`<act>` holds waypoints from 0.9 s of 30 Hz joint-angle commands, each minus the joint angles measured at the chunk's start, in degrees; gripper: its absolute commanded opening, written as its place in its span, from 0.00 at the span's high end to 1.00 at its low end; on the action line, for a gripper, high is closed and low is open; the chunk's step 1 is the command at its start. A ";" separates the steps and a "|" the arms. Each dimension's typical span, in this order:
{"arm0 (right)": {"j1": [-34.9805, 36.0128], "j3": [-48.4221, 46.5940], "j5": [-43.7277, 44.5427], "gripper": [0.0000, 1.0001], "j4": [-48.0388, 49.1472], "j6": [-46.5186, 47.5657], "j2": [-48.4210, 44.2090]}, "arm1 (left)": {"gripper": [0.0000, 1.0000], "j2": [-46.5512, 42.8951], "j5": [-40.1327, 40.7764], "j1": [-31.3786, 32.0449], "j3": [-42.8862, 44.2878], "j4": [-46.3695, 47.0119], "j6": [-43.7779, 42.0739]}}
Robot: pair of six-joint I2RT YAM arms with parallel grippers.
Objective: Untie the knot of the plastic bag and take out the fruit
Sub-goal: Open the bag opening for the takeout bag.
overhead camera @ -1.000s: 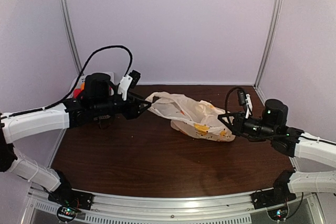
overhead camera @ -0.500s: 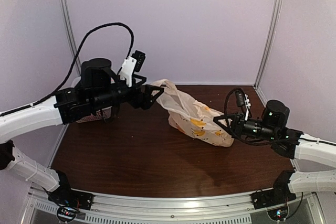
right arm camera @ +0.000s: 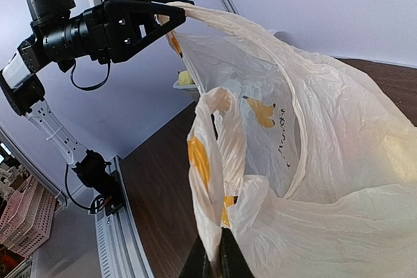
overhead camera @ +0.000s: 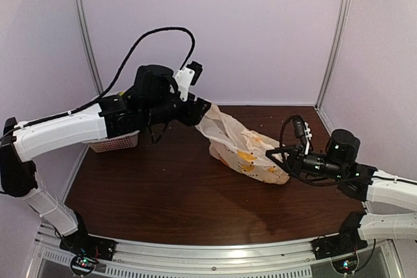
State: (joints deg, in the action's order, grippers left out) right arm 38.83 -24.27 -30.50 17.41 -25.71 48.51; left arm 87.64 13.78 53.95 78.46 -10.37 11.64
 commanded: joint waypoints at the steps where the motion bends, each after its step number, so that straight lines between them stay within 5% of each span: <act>1: 0.29 1.35 5.17 0.93 -0.79 -0.73 -3.13 | 0.65 0.81 4.69 -0.29 0.71 -1.87 -1.07; 4: 0.32 2.94 12.07 0.93 -2.51 -1.26 -7.04 | 0.94 -1.85 5.08 -2.05 -2.96 -1.33 1.94; 6: 0.36 4.25 19.25 0.93 -5.33 -2.26 -10.09 | 1.00 -4.26 2.54 -3.94 -6.68 0.17 4.44; 17: 0.22 7.85 31.63 0.80 -19.25 -4.95 -26.07 | 1.00 -13.53 -5.09 -6.41 -24.83 8.83 9.12; 23: 0.18 4.06 38.25 0.51 -27.13 -3.73 -33.62 | 1.00 -18.14 -4.99 -6.41 -33.63 14.24 10.91; 27: 0.12 -2.10 40.82 0.33 -30.83 -0.65 -29.61 | 1.00 -20.41 -7.54 -6.41 -37.57 16.67 10.56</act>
State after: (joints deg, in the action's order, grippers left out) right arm 38.85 -20.38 5.23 -7.64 -29.26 15.79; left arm 69.54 8.99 47.68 43.77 0.19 21.39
